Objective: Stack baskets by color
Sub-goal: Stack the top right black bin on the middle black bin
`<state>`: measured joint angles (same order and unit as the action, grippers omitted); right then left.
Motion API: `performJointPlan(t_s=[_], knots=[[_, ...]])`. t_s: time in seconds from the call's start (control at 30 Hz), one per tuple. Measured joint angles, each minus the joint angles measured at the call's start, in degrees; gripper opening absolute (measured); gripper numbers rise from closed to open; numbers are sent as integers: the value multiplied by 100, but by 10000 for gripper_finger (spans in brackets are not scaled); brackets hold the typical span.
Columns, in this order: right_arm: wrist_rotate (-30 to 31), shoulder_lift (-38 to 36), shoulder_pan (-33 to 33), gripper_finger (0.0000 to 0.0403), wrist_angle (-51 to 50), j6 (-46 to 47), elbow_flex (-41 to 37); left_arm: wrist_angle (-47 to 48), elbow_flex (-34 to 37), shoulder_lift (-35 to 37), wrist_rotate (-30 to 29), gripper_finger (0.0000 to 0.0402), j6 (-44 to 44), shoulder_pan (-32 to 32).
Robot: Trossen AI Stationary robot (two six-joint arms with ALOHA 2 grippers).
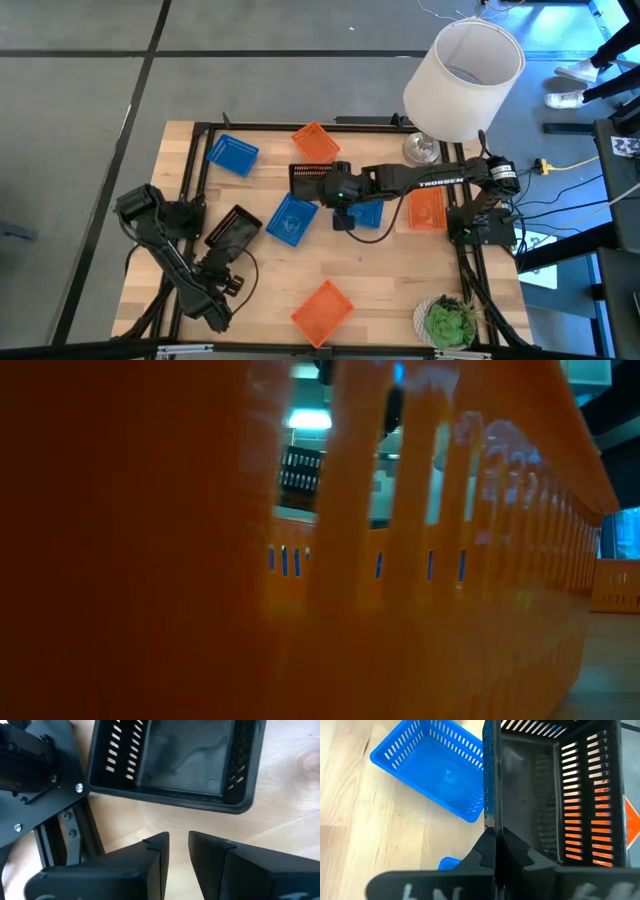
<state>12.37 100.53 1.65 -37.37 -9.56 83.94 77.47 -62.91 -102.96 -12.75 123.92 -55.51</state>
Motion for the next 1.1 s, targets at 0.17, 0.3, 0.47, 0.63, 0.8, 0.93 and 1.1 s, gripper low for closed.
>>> performJointPlan(t_s=[0.17,0.3,0.47,0.63,0.8,0.93,1.1], knots=[[-1,0,7,4,40,2,0,-5,293,2,-239,64,2,37],[1,0,7,4,40,3,0,-15,544,2,-512,64,-2,96],[0,0,5,4,71,24,0,-12,831,2,-860,64,-199,300],[0,0,5,4,238,-12,0,-13,1014,2,-1245,64,-565,654],[2,0,5,4,304,-328,0,19,959,69,-1760,64,-766,988],[-41,0,5,4,415,-823,0,283,554,216,-1567,64,-1051,935],[-117,0,5,4,931,-1411,-1,1180,-349,373,-1153,64,-964,524]])
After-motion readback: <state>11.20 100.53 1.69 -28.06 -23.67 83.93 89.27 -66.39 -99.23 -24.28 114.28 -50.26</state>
